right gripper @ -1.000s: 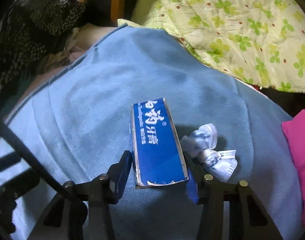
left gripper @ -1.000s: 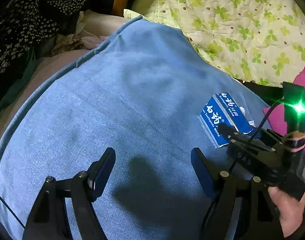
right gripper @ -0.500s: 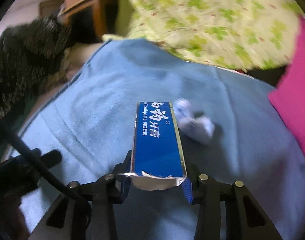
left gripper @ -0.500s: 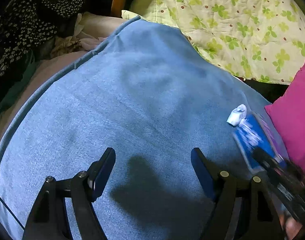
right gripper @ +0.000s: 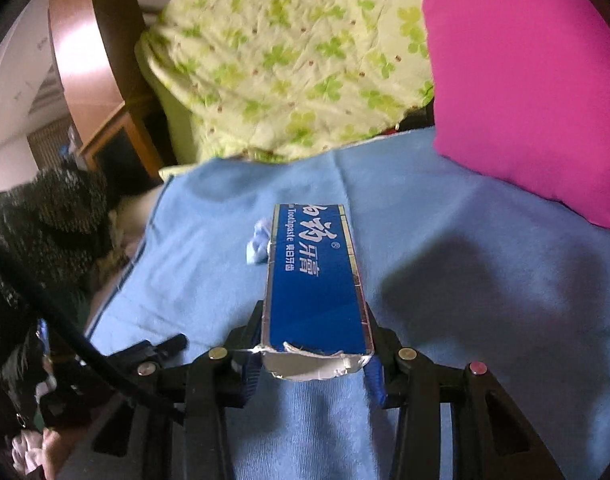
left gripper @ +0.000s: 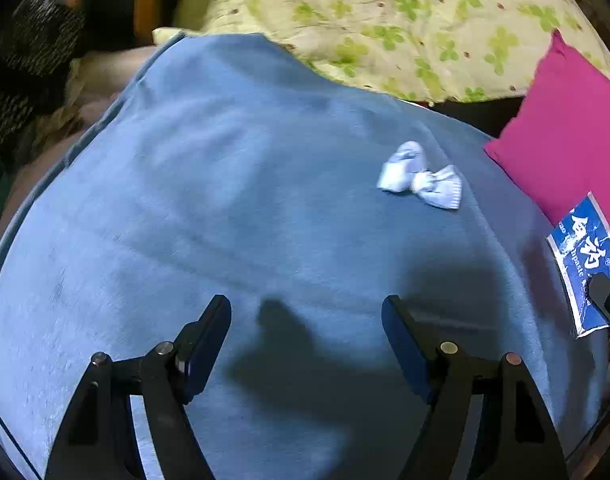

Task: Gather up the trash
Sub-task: 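Grasp the white crumpled wrapper with the left tool while right tool holds the box, then carry the toothpaste box and white wrapper to the orange basket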

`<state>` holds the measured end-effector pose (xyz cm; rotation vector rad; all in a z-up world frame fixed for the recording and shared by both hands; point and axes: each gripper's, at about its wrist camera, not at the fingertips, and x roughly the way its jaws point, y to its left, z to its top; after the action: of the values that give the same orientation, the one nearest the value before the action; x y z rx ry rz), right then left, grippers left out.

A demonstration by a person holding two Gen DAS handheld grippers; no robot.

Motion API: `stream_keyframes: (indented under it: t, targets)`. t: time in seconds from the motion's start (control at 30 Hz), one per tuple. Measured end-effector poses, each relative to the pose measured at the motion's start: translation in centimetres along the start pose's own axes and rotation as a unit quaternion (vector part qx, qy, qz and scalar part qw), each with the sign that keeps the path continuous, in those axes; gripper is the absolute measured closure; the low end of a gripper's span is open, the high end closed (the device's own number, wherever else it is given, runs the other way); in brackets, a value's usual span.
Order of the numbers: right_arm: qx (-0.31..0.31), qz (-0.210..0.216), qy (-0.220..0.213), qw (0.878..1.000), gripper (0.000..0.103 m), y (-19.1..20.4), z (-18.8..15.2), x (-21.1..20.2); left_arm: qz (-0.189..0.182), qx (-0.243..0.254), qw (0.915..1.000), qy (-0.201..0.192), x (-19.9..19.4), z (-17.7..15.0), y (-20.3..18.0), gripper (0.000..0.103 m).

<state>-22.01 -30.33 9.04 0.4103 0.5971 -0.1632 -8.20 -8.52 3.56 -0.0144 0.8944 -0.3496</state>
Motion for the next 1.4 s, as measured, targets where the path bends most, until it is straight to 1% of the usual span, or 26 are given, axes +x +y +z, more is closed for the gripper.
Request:
stream_keyframes:
  t: [0.13, 0.27, 0.33, 0.4, 0.5, 0.63, 0.73, 0.8, 0.87, 0.9, 0.93, 0.97, 1.03, 1.07, 1.17, 1.4]
  targets:
    - [0.038, 0.016, -0.022, 0.999, 0.058, -1.3, 0.4, -0.8, -0.026, 0.017, 0.9995, -0.002, 0.6, 2.7, -3.2, 0.025]
    - [0.062, 0.029, -0.037, 0.997, 0.058, -2.3, 0.8, -1.4, -0.048, 0.074, 0.996, -0.015, 2.2, 5.7, -7.3, 0.024]
    - [0.071, 0.031, -0.042, 0.996, 0.058, -2.6, 1.0, -1.6, -0.043, 0.095, 0.9944, -0.017, 3.3, 6.7, -8.8, 0.024]
    - [0.076, 0.031, -0.047, 0.996, 0.058, -2.8, 1.1, -1.7, -0.049, 0.108, 0.9928, -0.011, 4.5, 7.7, -10.1, 0.024]
    - [0.083, 0.035, -0.052, 0.995, 0.058, -3.2, 1.3, -1.9, -0.044, 0.125, 0.9912, 0.002, 6.9, 8.8, -11.7, 0.024]
    - [0.084, 0.041, -0.051, 0.994, 0.058, -3.2, 1.3, -1.9, -0.017, 0.137, 0.9903, 0.012, 9.2, 9.5, -12.7, 0.024]
    - [0.084, 0.045, -0.048, 0.994, 0.058, -3.1, 1.2, -1.7, 0.003, 0.146, 0.9892, 0.019, 10.2, 9.8, -12.7, 0.024]
    - [0.081, 0.046, -0.046, 0.995, 0.058, -2.9, 1.1, -1.5, 0.0, 0.134, 0.9906, 0.028, 10.5, 10.0, -12.0, 0.024]
    - [0.079, 0.045, -0.046, 0.995, 0.058, -2.8, 1.0, -1.5, -0.007, 0.121, 0.9922, 0.029, 10.3, 10.1, -11.1, 0.038]
    - [0.079, 0.045, -0.045, 0.995, 0.058, -2.8, 1.0, -1.5, -0.006, 0.12, 0.9923, 0.03, 10.4, 10.2, -11.0, 0.049]
    - [0.08, 0.044, -0.045, 0.995, 0.058, -2.8, 0.9, -1.4, -0.008, 0.119, 0.9924, 0.03, 10.2, 10.2, -10.8, 0.053]
    - [0.08, 0.044, -0.044, 0.995, 0.058, -2.7, 0.9, -1.5, -0.017, 0.114, 0.9929, 0.03, 9.9, 10.2, -10.3, 0.056]
    - [0.077, 0.041, -0.042, 0.995, 0.058, -2.5, 0.9, -1.4, -0.025, 0.108, 0.9934, 0.031, 9.6, 10.1, -9.7, 0.073]
    - [0.076, 0.041, -0.042, 0.995, 0.058, -2.5, 0.9, -1.3, -0.029, 0.103, 0.9938, 0.032, 9.4, 10.1, -9.2, 0.076]
    - [0.071, 0.04, -0.037, 0.996, 0.058, -2.5, 0.9, -1.0, -0.039, 0.092, 0.9947, 0.024, 8.3, 9.8, -7.9, 0.076]
    - [0.054, 0.038, -0.033, 0.997, 0.058, -2.0, 0.8, -0.7, -0.017, 0.093, 0.9955, 0.005, 5.9, 8.4, -6.4, 0.076]
